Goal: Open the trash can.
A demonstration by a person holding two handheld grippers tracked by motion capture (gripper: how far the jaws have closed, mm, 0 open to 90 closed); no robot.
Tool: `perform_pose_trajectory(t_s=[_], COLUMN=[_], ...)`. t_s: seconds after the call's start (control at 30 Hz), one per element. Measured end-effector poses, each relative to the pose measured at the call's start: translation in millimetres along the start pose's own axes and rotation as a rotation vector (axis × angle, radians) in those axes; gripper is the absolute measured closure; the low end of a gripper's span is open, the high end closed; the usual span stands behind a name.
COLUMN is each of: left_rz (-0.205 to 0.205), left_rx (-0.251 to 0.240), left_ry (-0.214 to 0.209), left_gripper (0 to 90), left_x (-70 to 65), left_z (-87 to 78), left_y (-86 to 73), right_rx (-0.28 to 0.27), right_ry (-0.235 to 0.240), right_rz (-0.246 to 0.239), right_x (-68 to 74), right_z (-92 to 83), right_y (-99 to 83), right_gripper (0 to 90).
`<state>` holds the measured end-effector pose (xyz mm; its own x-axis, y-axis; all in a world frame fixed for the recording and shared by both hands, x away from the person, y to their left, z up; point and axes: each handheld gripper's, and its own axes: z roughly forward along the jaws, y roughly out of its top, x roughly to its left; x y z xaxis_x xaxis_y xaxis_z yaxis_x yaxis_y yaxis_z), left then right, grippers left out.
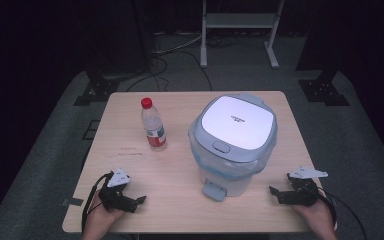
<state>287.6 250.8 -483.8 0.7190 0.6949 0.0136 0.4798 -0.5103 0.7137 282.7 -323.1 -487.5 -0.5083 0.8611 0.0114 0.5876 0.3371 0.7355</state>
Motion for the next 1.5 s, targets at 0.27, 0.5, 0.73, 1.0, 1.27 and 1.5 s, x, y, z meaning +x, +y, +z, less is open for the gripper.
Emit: perform_pose_trajectory(t_s=[0.27, 0.5, 0.73, 1.0, 1.27, 1.5], left_rz=[0.000, -0.003, -0.003, -0.003, -0.002, -0.003], left_rx=[0.000, 0.000, 0.000, -0.001, 0.000, 0.000], left_ry=[0.000, 0.001, 0.002, 0.002, 0.002, 0.002], left_gripper=[0.0, 0.0, 0.0, 0.0, 0.0, 0.0], left_x=[0.0, 0.2, 0.1, 0.1, 0.1, 0.1], left_z=[0.0, 0.1, 0.0, 0.1, 0.0, 0.0], left_y=[0.0, 0.0, 0.0, 0.0, 0.0, 0.0], right_rx=[-0.016, -0.059, -0.081, -0.097, -0.102, -0.109], right_ry=[0.029, 0.066, 0.121, 0.175, 0.217, 0.256], right_rz=[0.010, 0.009, -0.003, -0.022, -0.044, -0.062], right_x=[6.2, 16.5, 24.3, 37.9, 50.6, 62.0], right_z=[-10.6, -20.0, -24.3, -27.0, -27.2, -25.9], right_y=[-1.1, -1.7, -1.7, 0.1, 2.8, 6.4], right_gripper=[54.6, 87.3, 89.8, 89.8, 89.8, 89.8])
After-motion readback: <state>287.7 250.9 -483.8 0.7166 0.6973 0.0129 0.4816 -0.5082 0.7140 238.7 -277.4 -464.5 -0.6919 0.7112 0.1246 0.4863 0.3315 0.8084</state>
